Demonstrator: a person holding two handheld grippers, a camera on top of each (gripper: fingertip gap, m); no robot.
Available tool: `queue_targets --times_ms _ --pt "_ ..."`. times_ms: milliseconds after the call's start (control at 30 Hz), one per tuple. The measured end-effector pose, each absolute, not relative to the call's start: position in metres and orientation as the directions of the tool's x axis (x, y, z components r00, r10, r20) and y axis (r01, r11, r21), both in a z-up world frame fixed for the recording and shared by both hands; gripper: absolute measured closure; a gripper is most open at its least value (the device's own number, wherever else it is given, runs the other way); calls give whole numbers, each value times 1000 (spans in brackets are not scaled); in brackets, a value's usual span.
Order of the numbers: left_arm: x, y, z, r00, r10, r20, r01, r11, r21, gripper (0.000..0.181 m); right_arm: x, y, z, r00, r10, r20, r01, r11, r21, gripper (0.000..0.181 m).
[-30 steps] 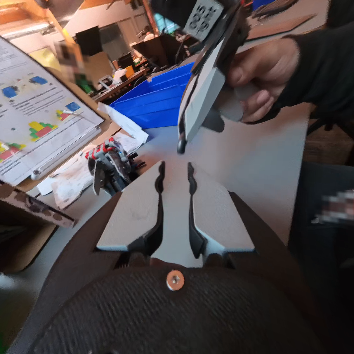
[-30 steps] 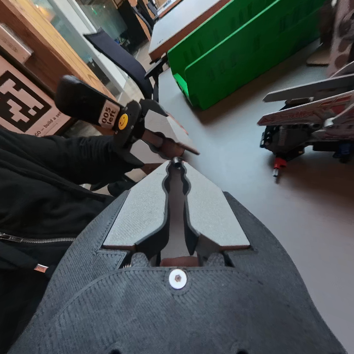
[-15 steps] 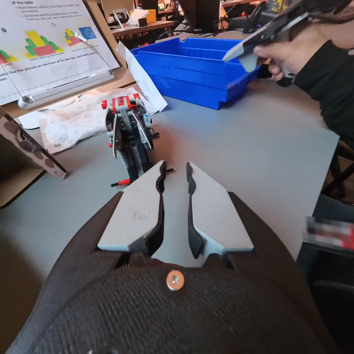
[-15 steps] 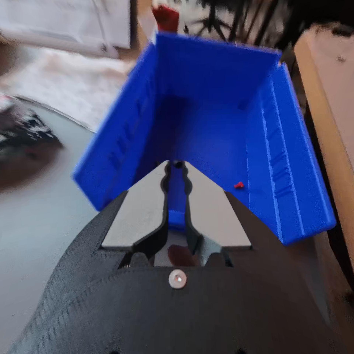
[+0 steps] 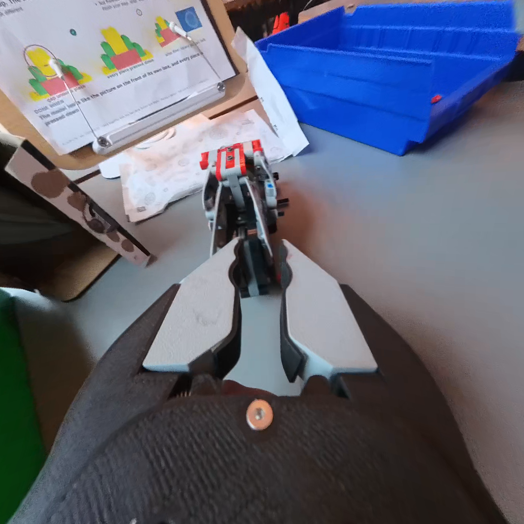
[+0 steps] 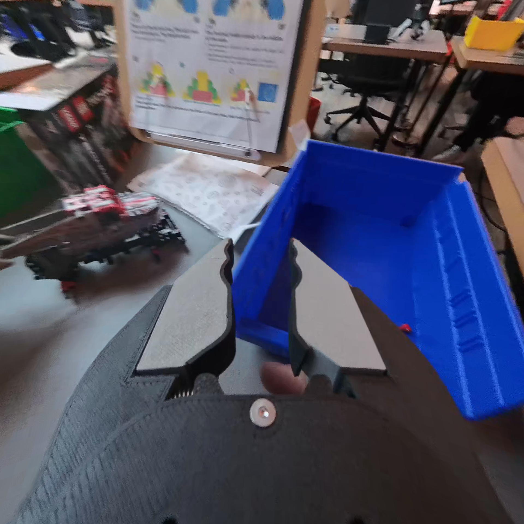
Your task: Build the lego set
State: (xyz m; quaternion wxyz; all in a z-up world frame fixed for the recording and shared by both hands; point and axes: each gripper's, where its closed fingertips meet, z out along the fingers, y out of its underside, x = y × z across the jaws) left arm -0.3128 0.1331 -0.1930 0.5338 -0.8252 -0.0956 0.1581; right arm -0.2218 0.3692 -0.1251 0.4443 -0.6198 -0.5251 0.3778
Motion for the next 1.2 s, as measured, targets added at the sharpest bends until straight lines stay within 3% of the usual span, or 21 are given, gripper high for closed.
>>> queue_targets --times_ms 267,467,533,633,767,900,1200 --pt "-316 132 -203 952 292 -97 51 -461 -886 170 -229 256 -138 -248 968 -28 427 84 -901 150" --pt "-271 81 -204 992 -16 -126 -116 -530 -840 169 -217 208 -157 -437 895 92 458 310 -833 153" --pt "-266 61 -204 997 -51 -57 -75 -564 -822 169 -217 190 -159 -494 865 90 436 335 -835 153" --pt "-276 47 -188 992 15 -123 -95 -544 -834 155 -210 156 -167 -608 793 27 420 350 -837 158" --pt "-259 48 -162 987 -37 -158 -156 -497 -854 145 -209 135 -181 -649 759 38 424 404 -810 161" --pt "-261 66 -181 963 -127 -237 -265 -596 -758 132 -209 125 -187 -673 739 34 420 420 -805 162" --pt "-272 76 -209 934 -340 -111 -336 -727 -599 132 -205 119 -179 -710 700 76 325 422 -847 166"
